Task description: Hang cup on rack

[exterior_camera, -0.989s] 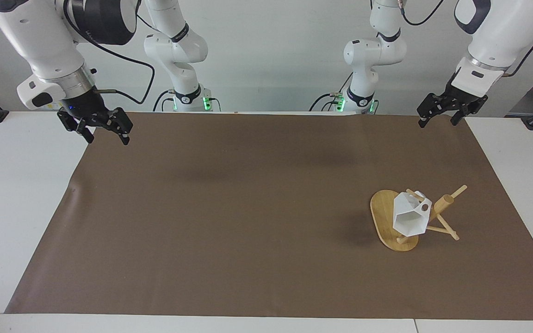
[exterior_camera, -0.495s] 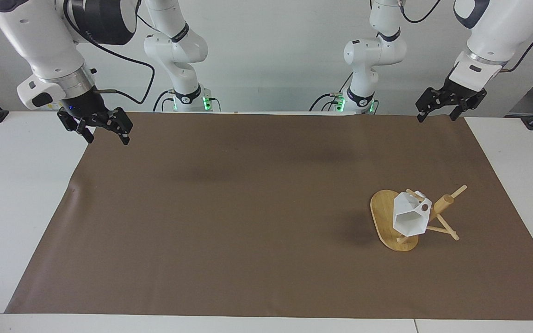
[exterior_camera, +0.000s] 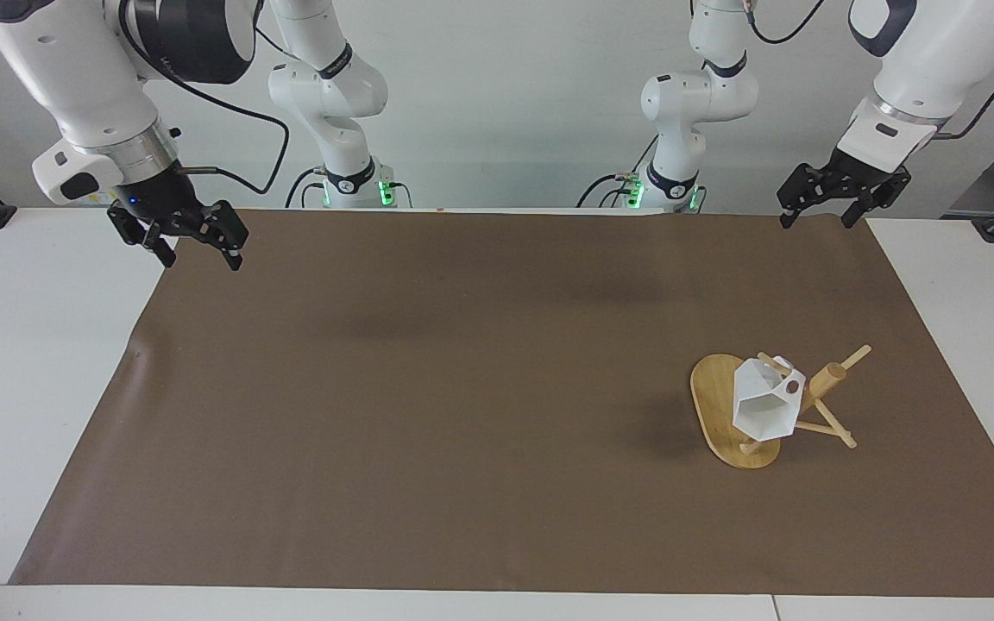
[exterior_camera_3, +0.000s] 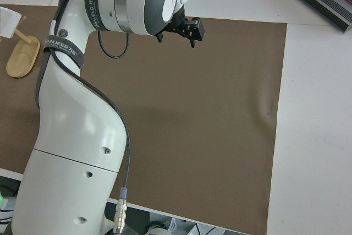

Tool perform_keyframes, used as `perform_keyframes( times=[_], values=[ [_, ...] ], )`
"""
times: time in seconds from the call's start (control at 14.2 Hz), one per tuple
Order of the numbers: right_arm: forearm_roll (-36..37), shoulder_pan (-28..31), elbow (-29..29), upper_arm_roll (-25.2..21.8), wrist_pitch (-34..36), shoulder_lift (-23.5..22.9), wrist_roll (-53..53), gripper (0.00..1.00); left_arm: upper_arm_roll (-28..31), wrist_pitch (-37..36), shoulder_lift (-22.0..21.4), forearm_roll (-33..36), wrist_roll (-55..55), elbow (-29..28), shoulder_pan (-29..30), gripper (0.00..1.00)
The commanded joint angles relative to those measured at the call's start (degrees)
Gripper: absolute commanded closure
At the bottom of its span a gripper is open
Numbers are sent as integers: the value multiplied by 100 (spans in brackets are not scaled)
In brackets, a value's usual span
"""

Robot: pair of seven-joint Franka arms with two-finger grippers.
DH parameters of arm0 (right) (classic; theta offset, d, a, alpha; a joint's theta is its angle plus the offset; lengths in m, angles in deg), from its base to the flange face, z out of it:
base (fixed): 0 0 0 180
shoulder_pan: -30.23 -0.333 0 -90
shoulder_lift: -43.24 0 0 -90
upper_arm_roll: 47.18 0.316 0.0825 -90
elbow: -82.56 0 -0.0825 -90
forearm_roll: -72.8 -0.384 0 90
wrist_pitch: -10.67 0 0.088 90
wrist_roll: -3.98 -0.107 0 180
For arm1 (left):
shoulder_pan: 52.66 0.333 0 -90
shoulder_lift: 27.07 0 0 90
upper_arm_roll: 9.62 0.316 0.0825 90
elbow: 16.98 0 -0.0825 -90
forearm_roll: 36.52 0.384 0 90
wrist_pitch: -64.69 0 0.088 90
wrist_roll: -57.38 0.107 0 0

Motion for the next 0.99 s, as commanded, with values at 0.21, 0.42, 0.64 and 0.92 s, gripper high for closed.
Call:
perform_keyframes(
  times=[0.21, 0.42, 0.64, 0.92],
  values=[
    [11, -10, 185, 45, -47, 156, -79, 0, -21, -32, -130, 69, 91, -79, 44, 0],
    [2, -10, 193, 54, -47, 156, -79, 0, -13, 196, -112, -176, 38, -44, 27, 0],
    [2, -10, 193, 54, -47, 156, -70, 0, -21, 407, -130, -222, 38, -114, -17, 0],
    [2, -10, 193, 45, -55, 156, -70, 0, -13, 338, -130, -213, 38, -114, -26, 0]
  ],
)
